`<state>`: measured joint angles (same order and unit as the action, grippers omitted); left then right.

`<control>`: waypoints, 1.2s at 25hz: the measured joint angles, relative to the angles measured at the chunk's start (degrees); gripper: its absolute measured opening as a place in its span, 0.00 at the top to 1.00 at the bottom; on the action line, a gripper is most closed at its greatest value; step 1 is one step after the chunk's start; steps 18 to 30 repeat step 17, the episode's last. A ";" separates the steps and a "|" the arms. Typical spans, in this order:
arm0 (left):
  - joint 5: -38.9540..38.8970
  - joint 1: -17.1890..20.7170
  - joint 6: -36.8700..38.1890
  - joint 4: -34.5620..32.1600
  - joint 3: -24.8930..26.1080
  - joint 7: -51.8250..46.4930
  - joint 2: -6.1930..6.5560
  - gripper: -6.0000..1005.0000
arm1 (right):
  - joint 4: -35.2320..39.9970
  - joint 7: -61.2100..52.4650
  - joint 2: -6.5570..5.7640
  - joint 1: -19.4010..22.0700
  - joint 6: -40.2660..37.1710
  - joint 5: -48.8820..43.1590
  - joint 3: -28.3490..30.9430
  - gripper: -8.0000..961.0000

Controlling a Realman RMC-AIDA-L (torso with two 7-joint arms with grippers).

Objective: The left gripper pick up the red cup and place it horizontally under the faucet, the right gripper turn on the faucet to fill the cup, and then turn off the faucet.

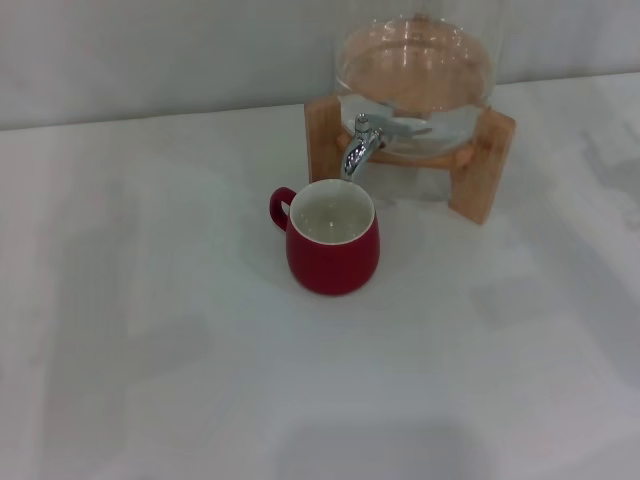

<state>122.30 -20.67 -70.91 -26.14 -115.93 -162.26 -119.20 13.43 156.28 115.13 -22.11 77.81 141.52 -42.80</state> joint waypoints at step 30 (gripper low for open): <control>0.02 -0.34 -1.30 1.36 -3.79 -3.64 -0.22 0.25 | -0.78 5.25 0.33 -1.66 -3.87 1.31 1.93 0.34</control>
